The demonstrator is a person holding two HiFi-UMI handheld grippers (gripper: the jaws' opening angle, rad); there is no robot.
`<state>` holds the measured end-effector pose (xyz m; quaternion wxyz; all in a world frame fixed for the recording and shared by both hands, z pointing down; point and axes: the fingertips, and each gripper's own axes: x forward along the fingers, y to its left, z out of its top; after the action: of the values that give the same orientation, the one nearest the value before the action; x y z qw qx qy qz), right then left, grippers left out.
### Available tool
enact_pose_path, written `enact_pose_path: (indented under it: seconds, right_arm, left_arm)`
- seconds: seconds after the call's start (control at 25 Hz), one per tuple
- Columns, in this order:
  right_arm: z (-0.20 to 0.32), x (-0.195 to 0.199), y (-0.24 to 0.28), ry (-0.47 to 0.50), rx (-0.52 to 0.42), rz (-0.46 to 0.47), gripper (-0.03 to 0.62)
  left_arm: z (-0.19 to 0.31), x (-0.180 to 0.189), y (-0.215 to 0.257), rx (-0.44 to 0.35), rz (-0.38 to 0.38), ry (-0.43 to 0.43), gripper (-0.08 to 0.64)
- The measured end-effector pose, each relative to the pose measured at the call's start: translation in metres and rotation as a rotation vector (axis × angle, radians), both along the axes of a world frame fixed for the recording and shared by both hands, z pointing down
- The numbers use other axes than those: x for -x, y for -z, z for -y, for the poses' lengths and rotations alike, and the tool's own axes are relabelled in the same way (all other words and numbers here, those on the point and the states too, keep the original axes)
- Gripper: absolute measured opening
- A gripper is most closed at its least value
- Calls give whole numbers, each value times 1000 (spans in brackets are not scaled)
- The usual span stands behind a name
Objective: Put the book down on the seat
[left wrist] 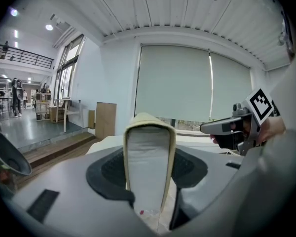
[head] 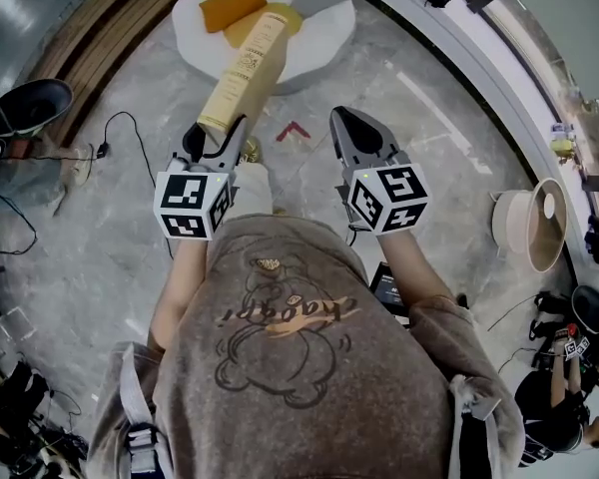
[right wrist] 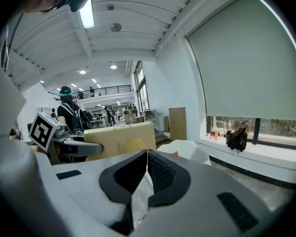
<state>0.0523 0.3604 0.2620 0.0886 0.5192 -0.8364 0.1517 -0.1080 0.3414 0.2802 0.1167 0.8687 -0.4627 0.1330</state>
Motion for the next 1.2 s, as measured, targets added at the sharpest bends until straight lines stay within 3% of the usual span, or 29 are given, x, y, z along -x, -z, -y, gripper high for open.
enact_pose_path:
  seconds: [1.04, 1.2]
  right_arm:
    - [163, 17, -11, -5, 48, 1, 21]
    - [207, -2, -10, -11, 58, 13, 21]
  left_arm:
    - [164, 3, -19, 63, 19, -65, 216]
    - [202, -14, -21, 81, 36, -66, 216]
